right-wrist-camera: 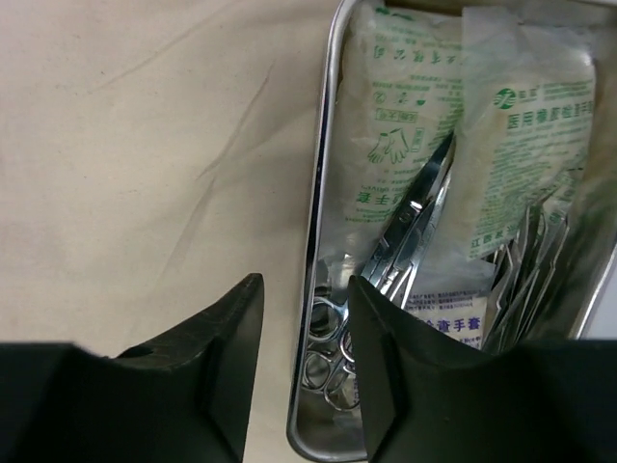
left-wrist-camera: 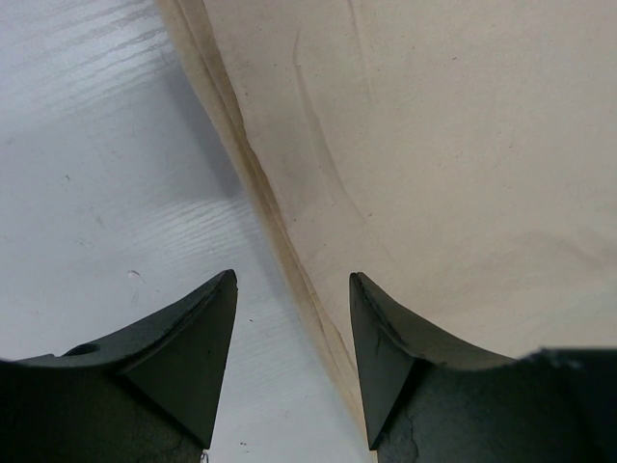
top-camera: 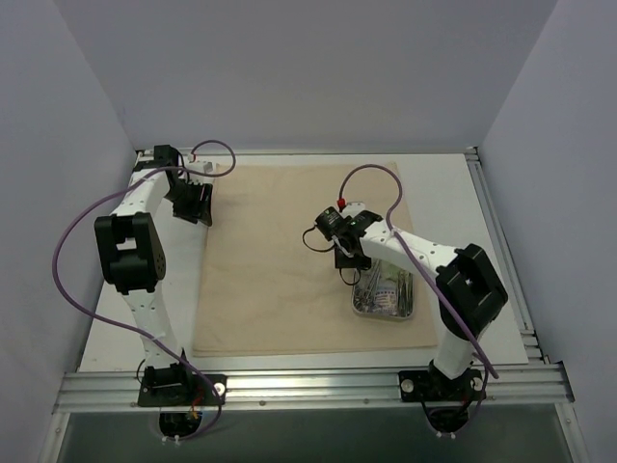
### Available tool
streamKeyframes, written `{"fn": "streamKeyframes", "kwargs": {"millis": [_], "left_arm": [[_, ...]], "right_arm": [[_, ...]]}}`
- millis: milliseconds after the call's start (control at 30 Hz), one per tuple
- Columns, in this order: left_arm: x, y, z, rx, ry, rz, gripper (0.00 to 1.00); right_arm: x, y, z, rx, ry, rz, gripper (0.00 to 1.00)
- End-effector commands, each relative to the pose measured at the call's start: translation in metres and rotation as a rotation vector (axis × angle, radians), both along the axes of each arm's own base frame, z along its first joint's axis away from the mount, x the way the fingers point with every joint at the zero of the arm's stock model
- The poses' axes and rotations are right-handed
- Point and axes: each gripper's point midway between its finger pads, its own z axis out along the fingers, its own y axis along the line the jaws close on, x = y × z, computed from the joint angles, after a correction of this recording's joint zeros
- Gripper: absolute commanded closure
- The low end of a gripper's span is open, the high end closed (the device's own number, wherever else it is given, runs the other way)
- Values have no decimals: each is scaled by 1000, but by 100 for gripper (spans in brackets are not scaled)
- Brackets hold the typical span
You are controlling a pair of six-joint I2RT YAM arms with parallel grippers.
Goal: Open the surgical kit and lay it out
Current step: Move the container from the surgical kit.
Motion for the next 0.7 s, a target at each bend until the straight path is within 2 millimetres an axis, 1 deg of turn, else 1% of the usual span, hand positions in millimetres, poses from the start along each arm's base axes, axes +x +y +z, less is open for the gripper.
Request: {"fn": "streamKeyframes", "kwargs": {"millis": [0, 33, 67, 100, 133, 167, 200, 267, 300, 367, 467, 567, 667], "left_arm": [[2, 2, 19, 1, -52, -15, 41], [2, 1, 18, -1, -51, -14, 41], [1, 1, 17, -3, -46, -15, 41], [0, 1, 17, -5, -45, -15, 41], [1, 1, 16, -5, -45, -15, 41], [1, 1, 16, -5, -45, -15, 41], [0, 1, 16, -4, -44, -17, 41], [0, 1, 14, -3, -39, -18, 41], [1, 1, 12, -2, -39, -16, 41], [2, 1, 7, 0, -31, -13, 41], [4, -1, -1, 2, -14, -9, 41], [5, -5, -3, 8, -16, -16, 41], [4, -9, -2, 6, -17, -23, 41]], "right_arm": [[-4, 3, -8, 7, -7, -27, 67], [-7, 4, -12, 9, 3, -22, 70], [-10, 5, -16, 19, 17, -16, 75], [-14, 4, -21, 22, 30, -12, 77], [-17, 5, -23, 28, 37, -1, 79], [-21, 5, -25, 31, 51, 5, 85], [-27, 2, -30, 22, 66, 8, 87], [-33, 0, -29, 22, 76, 23, 92], [-39, -2, -32, 22, 95, 33, 94], [-46, 0, -29, 34, 103, 55, 97], [-59, -2, -31, 55, 139, 60, 99], [-72, -9, -31, 45, 173, 53, 99], [-77, -12, -29, 55, 177, 37, 99]]}}
